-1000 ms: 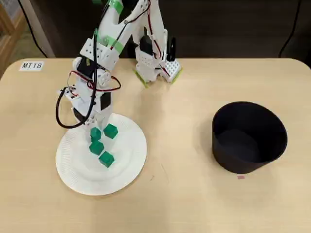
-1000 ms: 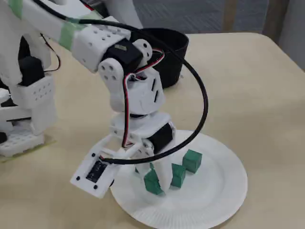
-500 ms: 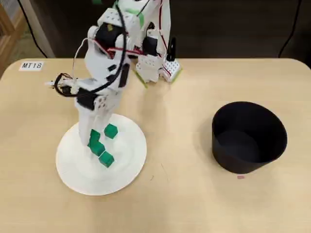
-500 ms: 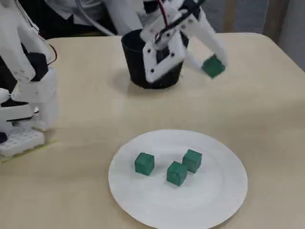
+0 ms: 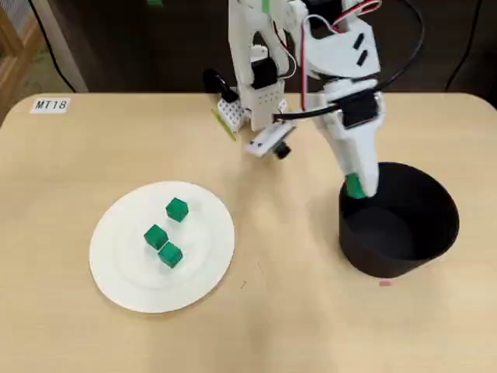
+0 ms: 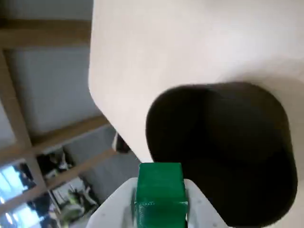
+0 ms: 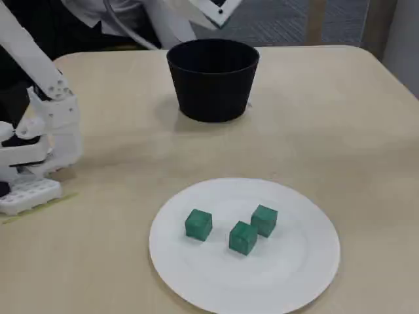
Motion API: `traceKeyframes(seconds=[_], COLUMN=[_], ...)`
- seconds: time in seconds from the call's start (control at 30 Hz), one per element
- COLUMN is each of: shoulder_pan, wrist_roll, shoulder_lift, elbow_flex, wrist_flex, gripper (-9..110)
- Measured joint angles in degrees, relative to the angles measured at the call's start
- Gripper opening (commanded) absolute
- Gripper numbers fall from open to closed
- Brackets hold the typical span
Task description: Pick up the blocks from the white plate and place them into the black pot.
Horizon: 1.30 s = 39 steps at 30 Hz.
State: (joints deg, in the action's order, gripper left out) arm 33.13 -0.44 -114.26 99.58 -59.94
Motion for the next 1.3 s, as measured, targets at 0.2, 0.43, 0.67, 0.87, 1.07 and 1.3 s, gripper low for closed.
traceKeyframes(seconds=[0.2, 0.43, 0.67, 0.87, 1.07, 1.3], shoulder_pan=[5.19, 3.69, 1.41, 1.41, 1.14, -0.70], wrist_roll=[-1.23, -2.72, -3.60, -3.78, -3.60, -3.43], shoulder_lift=[4.57, 9.58, 10.28, 10.11, 8.96, 6.77], elbow_flex=[3.16, 5.80, 6.77, 8.96, 10.72, 10.72], wrist_flex=[9.58, 17.67, 20.48, 19.95, 19.42, 17.93], gripper=[-2, -2, -2, 23, 23, -2])
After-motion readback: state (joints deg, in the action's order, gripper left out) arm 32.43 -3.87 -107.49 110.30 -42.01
